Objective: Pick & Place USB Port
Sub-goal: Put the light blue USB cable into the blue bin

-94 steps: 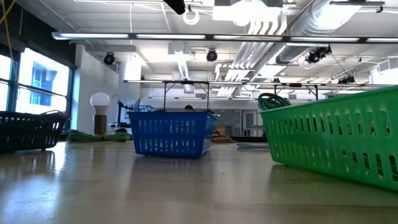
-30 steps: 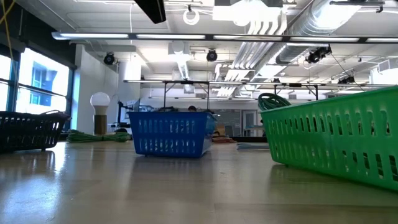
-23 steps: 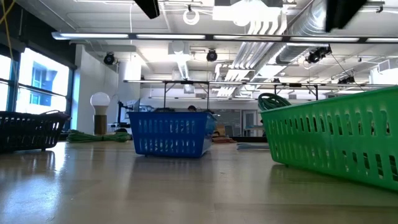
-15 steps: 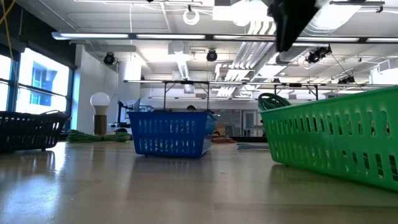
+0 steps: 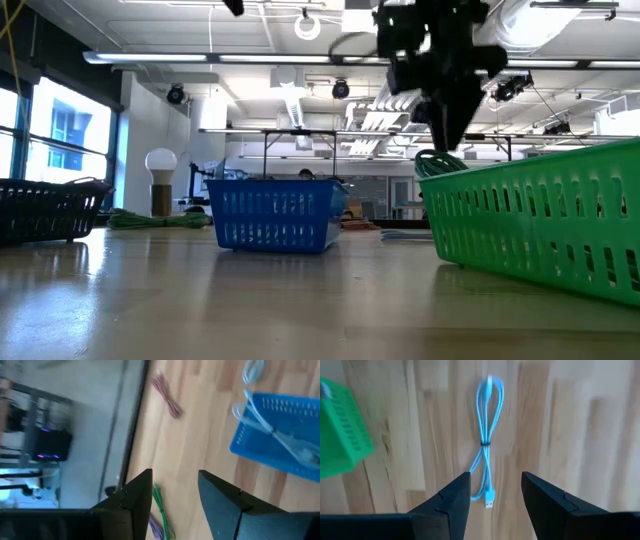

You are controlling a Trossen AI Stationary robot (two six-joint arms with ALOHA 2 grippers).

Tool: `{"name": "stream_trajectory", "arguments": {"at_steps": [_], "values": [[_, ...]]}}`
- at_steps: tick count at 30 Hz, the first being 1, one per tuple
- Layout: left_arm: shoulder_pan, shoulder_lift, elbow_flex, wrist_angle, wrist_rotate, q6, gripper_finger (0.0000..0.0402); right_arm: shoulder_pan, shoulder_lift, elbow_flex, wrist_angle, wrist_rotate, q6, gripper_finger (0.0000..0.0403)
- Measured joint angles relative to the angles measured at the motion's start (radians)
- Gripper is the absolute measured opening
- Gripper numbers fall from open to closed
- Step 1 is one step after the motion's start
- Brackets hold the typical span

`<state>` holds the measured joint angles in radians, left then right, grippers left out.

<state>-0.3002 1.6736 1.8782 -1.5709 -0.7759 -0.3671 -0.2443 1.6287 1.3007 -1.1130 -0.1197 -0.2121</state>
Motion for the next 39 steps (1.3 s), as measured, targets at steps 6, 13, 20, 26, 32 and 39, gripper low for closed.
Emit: {"name": "stream_trajectory", "arguments": {"at_steps": [6,13,20,26,32,39], "values": [[0.105,0.001,0.0,0.0,0.137,0.131,0.0153,-0.031,0.0,-0.145,0.084,0.028,-0.05,0.0167],[0.17,-0.014,0.0,0.017,0.211,0.194,0.0153,0.001,0.0,-0.246,0.258,-0.071,-0.059,0.0167],[0.169,-0.012,0.0,0.131,0.244,0.279,0.0153,0.016,0.0,-0.326,0.355,-0.071,-0.059,0.0167],[0.169,-0.012,0.0,0.191,0.252,0.307,0.0153,0.011,0.0,-0.386,0.44,-0.02,-0.06,0.0168],[0.169,-0.012,0.0,0.23,0.265,0.312,0.0153,-0.012,0.0,-0.448,0.534,-0.018,-0.06,0.0167],[0.169,-0.012,0.0,0.301,0.192,0.319,0.0153,-0.037,-0.005,-0.523,0.65,-0.031,-0.059,0.0167]]}}
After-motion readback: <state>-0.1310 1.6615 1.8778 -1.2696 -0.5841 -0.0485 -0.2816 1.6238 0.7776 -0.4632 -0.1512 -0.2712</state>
